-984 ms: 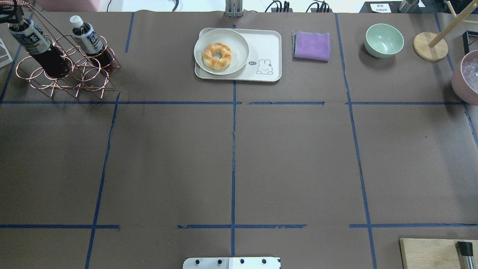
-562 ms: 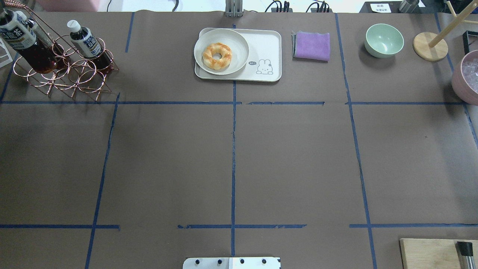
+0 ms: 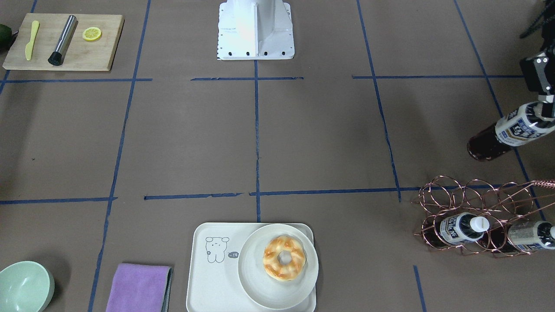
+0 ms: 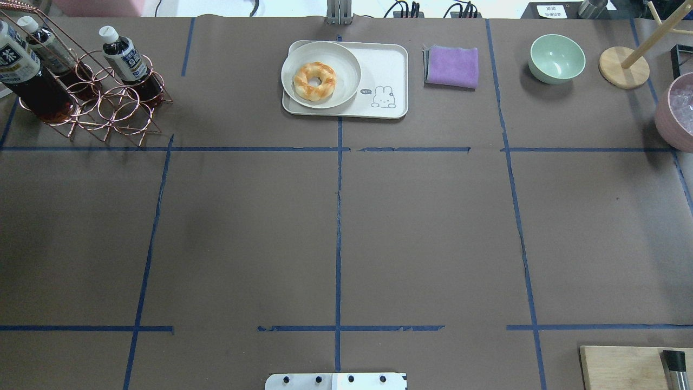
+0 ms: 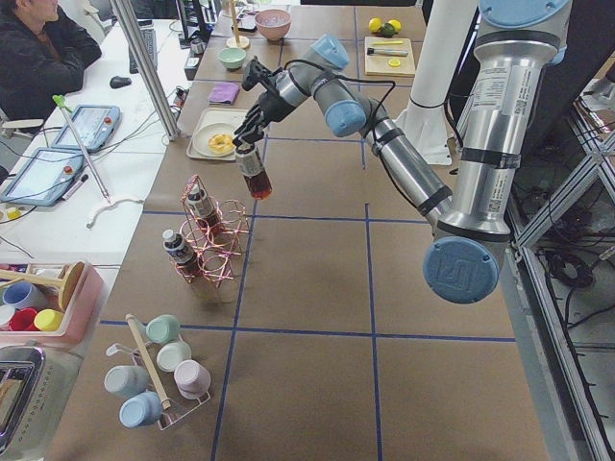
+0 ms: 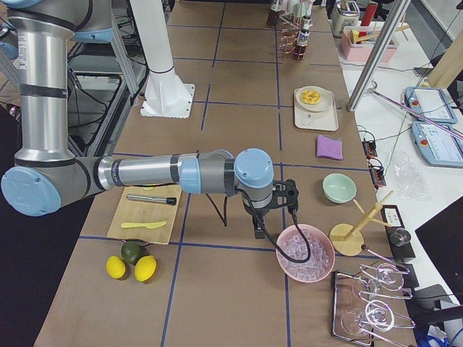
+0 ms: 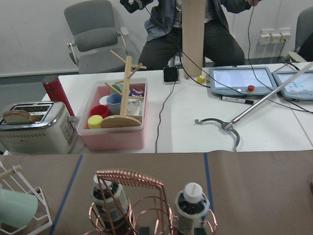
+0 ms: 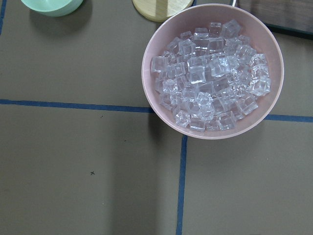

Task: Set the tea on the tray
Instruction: 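Grasp the tea bottle with the left gripper and lift it from the rack, then carry the tea bottle with the left gripper toward the white tray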

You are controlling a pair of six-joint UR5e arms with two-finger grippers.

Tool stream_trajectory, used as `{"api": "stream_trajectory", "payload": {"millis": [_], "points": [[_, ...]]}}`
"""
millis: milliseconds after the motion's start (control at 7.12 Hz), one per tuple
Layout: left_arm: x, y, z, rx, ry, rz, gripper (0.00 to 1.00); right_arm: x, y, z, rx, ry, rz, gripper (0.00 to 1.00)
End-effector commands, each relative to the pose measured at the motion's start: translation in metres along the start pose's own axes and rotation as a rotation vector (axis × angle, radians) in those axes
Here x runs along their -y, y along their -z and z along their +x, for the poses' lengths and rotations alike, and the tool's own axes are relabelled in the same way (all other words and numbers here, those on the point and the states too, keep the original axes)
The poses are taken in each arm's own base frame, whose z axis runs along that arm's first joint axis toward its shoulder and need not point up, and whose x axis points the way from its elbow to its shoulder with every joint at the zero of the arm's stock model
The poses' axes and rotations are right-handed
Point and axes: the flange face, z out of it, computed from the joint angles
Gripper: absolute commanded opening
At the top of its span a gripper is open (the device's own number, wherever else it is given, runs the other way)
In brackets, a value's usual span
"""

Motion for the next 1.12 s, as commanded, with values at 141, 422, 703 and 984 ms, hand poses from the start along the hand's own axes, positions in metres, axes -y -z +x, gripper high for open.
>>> {"api": "stream_trajectory", "payload": {"millis": [141, 422, 703, 984], "points": [[-0.068, 0.018, 0.171, -0.066, -0.009, -0.076, 0.01, 0.003, 0.001, -0.001, -0.003, 0.005, 0.004, 1.0], [-0.099, 0.0, 0.246, -0.084, 0.027, -0.099, 0.01, 0.003, 0.0, 0.0, -0.003, 0.001, 0.001, 1.0], [-0.116, -0.022, 0.326, -0.077, 0.069, -0.108, 0.01, 0.002, -0.001, 0.001, -0.003, -0.001, -0.001, 1.0], [-0.127, -0.038, 0.354, -0.101, 0.085, -0.113, 0.01, 0.002, -0.001, 0.001, -0.003, -0.001, -0.001, 1.0]]}}
